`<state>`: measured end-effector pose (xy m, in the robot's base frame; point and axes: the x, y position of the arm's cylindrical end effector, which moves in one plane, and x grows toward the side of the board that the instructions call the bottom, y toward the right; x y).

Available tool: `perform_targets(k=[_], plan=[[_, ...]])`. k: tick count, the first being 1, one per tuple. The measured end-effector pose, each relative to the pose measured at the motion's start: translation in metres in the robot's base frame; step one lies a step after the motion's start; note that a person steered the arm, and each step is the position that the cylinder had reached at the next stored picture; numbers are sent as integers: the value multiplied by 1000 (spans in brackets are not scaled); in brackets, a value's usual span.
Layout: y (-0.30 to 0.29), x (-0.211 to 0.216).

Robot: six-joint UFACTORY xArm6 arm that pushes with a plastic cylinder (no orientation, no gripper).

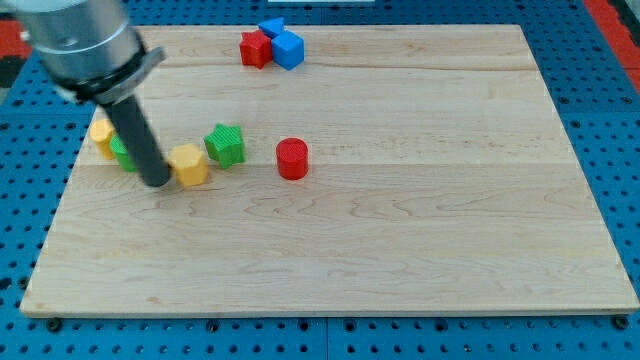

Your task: Separate the green circle from the yellow heart

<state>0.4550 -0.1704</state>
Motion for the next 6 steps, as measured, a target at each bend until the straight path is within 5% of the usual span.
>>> perform_targets(k=[2, 4, 5, 6], plan=[[76, -24], [0, 71], [-106, 35], [-134, 4]])
